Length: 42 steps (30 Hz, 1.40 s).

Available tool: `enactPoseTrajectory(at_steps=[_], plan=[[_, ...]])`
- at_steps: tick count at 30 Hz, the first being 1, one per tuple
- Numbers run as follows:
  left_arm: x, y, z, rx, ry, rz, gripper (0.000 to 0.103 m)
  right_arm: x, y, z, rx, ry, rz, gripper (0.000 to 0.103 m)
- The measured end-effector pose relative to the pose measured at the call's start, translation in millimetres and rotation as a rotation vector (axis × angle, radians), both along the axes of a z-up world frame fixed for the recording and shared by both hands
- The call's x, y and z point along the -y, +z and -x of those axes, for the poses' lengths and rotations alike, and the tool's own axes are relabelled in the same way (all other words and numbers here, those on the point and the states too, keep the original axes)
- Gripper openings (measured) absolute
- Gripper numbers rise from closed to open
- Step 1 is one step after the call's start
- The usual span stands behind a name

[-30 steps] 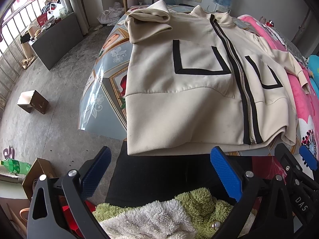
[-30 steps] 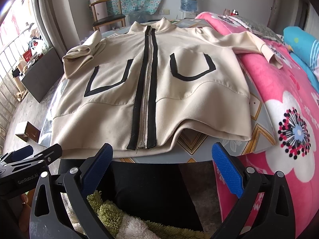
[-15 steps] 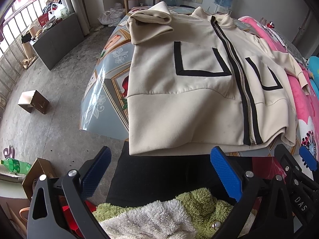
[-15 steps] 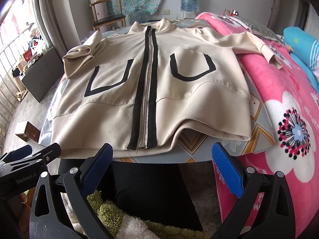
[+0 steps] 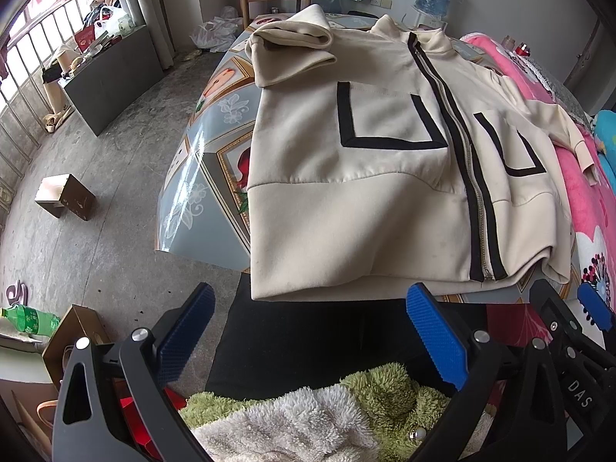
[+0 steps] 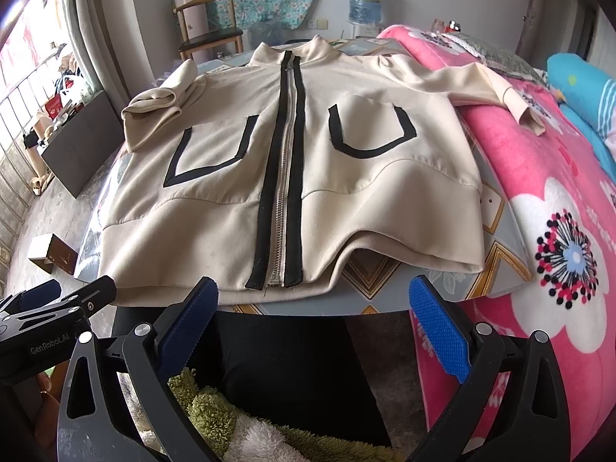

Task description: Fold large clothes

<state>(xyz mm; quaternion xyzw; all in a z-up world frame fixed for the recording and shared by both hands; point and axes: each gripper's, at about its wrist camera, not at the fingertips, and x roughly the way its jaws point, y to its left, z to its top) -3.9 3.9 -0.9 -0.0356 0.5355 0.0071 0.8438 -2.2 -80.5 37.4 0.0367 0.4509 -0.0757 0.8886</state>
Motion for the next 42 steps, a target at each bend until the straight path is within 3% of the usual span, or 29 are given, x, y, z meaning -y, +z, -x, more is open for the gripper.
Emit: enactPoseTrajectory(at_steps=[42], plan=[[-3.4, 5.3, -0.9, 0.018, 0.003, 0.007, 0.098, 0.2, 8.2, -4.7, 0.029, -0.012, 0.022, 0.096]])
